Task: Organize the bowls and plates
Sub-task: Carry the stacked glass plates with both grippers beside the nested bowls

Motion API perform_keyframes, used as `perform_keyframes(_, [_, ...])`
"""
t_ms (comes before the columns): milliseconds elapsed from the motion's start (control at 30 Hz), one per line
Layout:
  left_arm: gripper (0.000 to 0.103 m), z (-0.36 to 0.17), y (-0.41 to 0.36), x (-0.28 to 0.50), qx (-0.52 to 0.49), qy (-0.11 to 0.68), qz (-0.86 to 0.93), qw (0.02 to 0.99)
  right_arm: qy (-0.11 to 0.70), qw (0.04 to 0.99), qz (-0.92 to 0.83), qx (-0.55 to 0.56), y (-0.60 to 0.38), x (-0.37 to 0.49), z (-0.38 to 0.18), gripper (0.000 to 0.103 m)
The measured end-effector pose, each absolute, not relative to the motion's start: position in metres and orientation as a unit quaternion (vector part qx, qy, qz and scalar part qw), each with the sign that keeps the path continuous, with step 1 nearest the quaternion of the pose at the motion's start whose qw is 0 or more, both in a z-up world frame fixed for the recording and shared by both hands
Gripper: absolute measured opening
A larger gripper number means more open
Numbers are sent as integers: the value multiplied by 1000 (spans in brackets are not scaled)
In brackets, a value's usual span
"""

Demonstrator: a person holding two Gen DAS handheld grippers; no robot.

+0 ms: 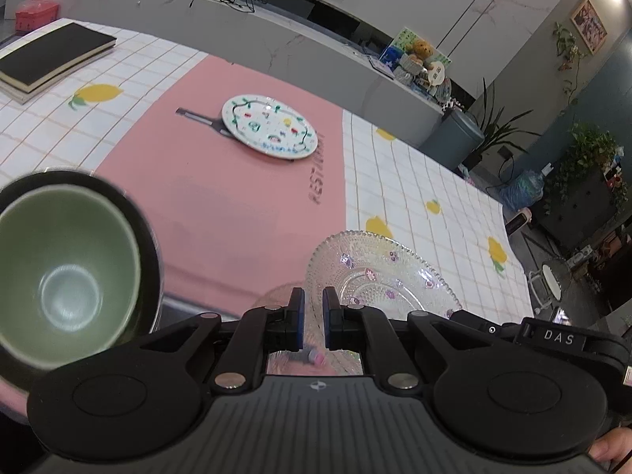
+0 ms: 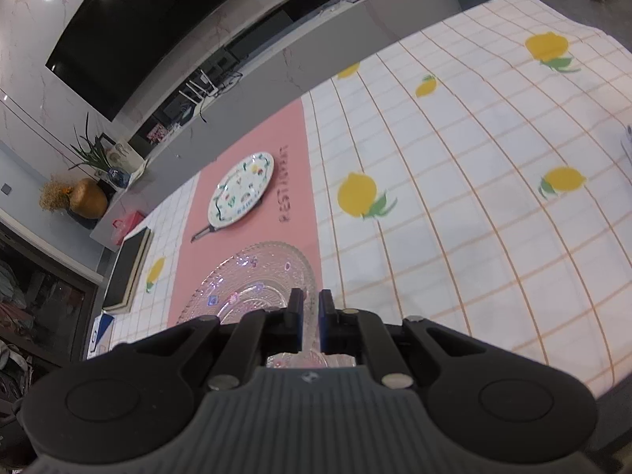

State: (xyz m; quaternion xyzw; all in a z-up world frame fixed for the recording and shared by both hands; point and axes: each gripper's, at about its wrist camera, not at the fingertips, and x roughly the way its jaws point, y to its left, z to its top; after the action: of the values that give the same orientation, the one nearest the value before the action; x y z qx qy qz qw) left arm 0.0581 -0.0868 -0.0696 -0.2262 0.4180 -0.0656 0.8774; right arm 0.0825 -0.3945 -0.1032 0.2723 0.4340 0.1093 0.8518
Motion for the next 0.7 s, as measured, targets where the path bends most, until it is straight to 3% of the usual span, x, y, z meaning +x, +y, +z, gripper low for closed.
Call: perform_keyframes(700, [10, -105, -92, 47, -183, 455, -27, 871, 489, 829, 108, 246, -381, 87, -148, 6])
